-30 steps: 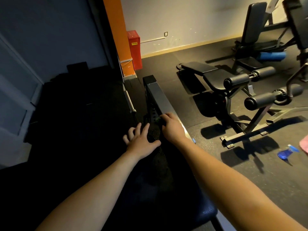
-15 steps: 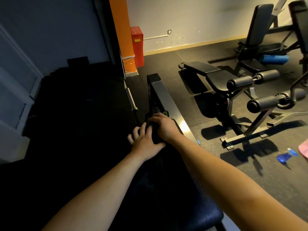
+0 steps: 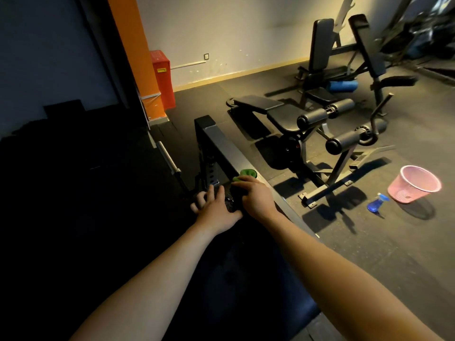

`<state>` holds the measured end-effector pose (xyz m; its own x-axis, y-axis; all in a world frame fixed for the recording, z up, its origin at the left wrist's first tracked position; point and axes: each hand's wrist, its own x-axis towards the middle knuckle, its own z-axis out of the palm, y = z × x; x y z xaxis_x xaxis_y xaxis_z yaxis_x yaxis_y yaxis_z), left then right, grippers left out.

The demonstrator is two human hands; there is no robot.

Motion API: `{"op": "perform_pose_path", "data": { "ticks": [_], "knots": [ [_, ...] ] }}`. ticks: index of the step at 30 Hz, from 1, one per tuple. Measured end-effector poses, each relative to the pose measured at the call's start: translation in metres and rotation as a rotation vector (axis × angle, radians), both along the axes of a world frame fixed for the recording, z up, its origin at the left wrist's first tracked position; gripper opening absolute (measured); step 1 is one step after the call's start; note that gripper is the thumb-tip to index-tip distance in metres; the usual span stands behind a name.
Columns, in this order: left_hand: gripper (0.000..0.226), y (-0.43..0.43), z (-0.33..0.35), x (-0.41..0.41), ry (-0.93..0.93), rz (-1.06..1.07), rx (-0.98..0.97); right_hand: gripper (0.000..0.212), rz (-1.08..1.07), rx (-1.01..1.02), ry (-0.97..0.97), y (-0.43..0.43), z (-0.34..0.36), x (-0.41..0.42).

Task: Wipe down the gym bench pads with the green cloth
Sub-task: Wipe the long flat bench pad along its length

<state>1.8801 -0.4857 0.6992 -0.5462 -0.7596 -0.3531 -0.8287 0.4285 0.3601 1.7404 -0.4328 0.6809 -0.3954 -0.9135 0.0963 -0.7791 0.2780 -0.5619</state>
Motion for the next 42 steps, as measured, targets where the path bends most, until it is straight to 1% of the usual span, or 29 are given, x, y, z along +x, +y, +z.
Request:
{"op": "perform_pose_path", "data": {
  "ticks": [3, 5, 7, 9, 11, 12, 14, 17, 20, 22, 26, 29, 31, 33, 35, 38, 40, 42],
  "knots": [
    [0.089, -0.013, 0.001, 0.014, -0.034, -0.061, -0.065, 0.049, 0.043, -0.006, 0.012, 0.027, 0.004, 0.015],
    [0.088, -0.013, -0.008, 0.025, -0.01, -0.081, -0.076, 0.053, 0.037, 0.024, 0.07, 0.05, 0.002, 0.021],
    [0.087, -0.01, -0.015, 0.031, 0.019, -0.093, -0.091, 0.056, -0.079, 0.029, 0.107, 0.068, -0.003, 0.023],
    [0.087, -0.012, -0.017, 0.031, 0.037, -0.1, -0.097, 0.05, -0.268, -0.034, 0.093, 0.071, -0.007, 0.026],
    [0.087, -0.014, -0.017, 0.03, 0.044, -0.105, -0.096, 0.046, -0.423, -0.071, 0.063, 0.055, -0.006, 0.033],
    [0.087, -0.013, -0.018, 0.031, 0.052, -0.104, -0.102, 0.048, -0.457, -0.062, 0.057, 0.043, -0.003, 0.036],
    [0.086, -0.014, -0.02, 0.031, 0.065, -0.108, -0.111, 0.051, -0.424, -0.024, 0.031, 0.012, 0.003, 0.04],
    [0.084, -0.017, -0.02, 0.03, 0.062, -0.116, -0.085, 0.052, -0.244, 0.033, -0.039, -0.025, 0.01, 0.034],
    [0.084, -0.018, -0.02, 0.03, 0.065, -0.104, -0.077, 0.052, -0.102, 0.091, 0.001, -0.024, 0.014, 0.022],
    [0.085, -0.016, -0.021, 0.029, 0.071, -0.098, -0.093, 0.049, -0.136, 0.053, 0.06, -0.003, 0.011, 0.019],
    [0.086, -0.013, -0.023, 0.03, 0.083, -0.084, -0.106, 0.037, -0.314, -0.009, 0.155, 0.043, 0.007, 0.027],
    [0.086, -0.014, -0.022, 0.032, 0.078, -0.096, -0.094, 0.035, -0.453, -0.007, 0.149, 0.058, 0.005, 0.035],
    [0.086, -0.014, -0.022, 0.031, 0.081, -0.096, -0.095, 0.035, -0.504, -0.012, 0.111, 0.052, 0.004, 0.036],
    [0.086, -0.014, -0.021, 0.03, 0.084, -0.091, -0.1, 0.039, -0.471, -0.054, 0.071, 0.029, 0.004, 0.033],
    [0.083, -0.013, -0.021, 0.03, 0.083, -0.089, -0.108, 0.045, -0.344, -0.069, 0.033, -0.002, 0.004, 0.033],
    [0.08, -0.017, -0.016, 0.029, 0.065, -0.095, -0.054, 0.045, -0.155, 0.001, 0.029, -0.039, 0.0, 0.033],
    [0.08, -0.018, -0.016, 0.029, 0.063, -0.095, -0.041, 0.042, -0.145, 0.05, 0.052, -0.039, 0.0, 0.029],
    [0.08, -0.016, -0.018, 0.029, 0.069, -0.09, -0.067, 0.042, -0.179, 0.048, 0.095, -0.022, -0.001, 0.024]
  ]
}}
